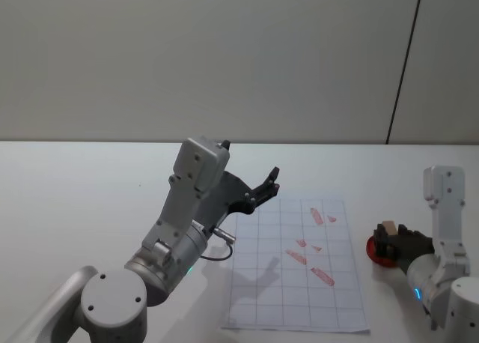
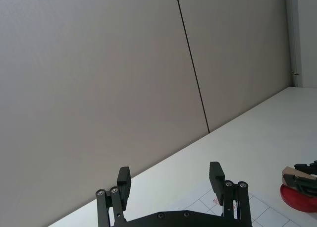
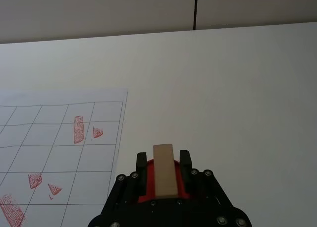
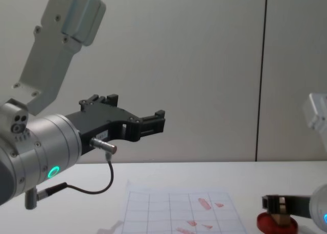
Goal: Use the one hand to pick up the stamp and affix it onto the A4 paper.
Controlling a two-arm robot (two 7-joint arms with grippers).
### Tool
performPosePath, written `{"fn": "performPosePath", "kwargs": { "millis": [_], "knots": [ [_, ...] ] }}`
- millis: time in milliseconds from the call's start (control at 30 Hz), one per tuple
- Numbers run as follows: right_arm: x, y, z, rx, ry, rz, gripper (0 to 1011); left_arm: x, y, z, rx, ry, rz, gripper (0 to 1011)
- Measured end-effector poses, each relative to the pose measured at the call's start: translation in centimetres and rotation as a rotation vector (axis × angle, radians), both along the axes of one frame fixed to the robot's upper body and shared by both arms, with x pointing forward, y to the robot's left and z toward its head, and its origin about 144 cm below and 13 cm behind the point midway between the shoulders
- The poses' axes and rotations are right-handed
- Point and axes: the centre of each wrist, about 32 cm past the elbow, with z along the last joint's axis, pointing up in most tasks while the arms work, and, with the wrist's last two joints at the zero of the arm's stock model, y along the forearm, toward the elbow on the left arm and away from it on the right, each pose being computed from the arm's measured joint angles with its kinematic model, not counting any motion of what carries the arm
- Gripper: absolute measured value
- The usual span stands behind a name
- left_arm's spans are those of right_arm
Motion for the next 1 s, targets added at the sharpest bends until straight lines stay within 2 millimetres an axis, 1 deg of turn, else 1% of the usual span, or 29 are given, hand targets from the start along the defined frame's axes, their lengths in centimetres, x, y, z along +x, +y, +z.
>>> {"fn": "performPosePath", "kwargs": {
  "millis": [67, 133, 200, 233, 367, 400, 433, 500, 533, 567, 600, 633, 767, 1000],
  "knots": [
    [0.1, 0.0, 0.0, -0.001, -0.001, 0.0, 406, 0.0, 0.0, 0.0, 0.0, 0.0, 0.0, 1002],
    [0.1, 0.1, -0.1, -0.002, 0.0, 0.001, 487, 0.0, 0.0, 0.0, 0.0, 0.0, 0.0, 1002],
    [0.1, 0.1, -0.1, -0.003, -0.001, 0.002, 526, 0.0, 0.0, 0.0, 0.0, 0.0, 0.0, 1002],
    [0.1, 0.1, -0.1, -0.003, -0.001, 0.002, 580, 0.0, 0.0, 0.0, 0.0, 0.0, 0.0, 1002],
    [0.1, 0.1, -0.2, -0.004, -0.001, 0.003, 698, 0.0, 0.0, 0.0, 0.0, 0.0, 0.0, 1002],
    [0.1, 0.1, -0.1, -0.003, -0.002, 0.003, 698, 0.0, 0.0, 0.0, 0.0, 0.0, 0.0, 1002],
    [0.2, 0.1, -0.1, -0.003, -0.002, 0.003, 762, 0.0, 0.0, 0.0, 0.0, 0.0, 0.0, 1002],
    [0.1, 0.1, -0.1, -0.002, -0.005, 0.004, 798, 0.0, 0.0, 0.0, 0.0, 0.0, 0.0, 1002],
    [0.1, 0.1, -0.1, -0.001, -0.007, 0.004, 853, 0.0, 0.0, 0.0, 0.0, 0.0, 0.0, 1002],
    [0.1, 0.1, -0.1, 0.0, -0.01, 0.005, 853, 0.0, 0.0, 0.0, 0.0, 0.0, 0.0, 1002],
    [0.1, 0.1, -0.1, 0.003, -0.017, 0.006, 880, 0.0, 0.0, 0.0, 0.0, 0.0, 0.0, 1002],
    [0.0, 0.0, 0.0, 0.008, -0.028, 0.007, 937, 0.0, 0.0, 0.0, 0.0, 0.0, 0.0, 1002],
    [-0.2, -0.1, 0.2, 0.024, -0.057, 0.013, 1001, 0.0, 0.0, 0.0, 0.0, 0.0, 0.0, 1002],
    [-0.9, -0.5, 0.9, 0.066, -0.128, 0.033, 1001, 0.0, 0.0, 0.0, 0.0, 0.0, 0.0, 1002]
  ]
}}
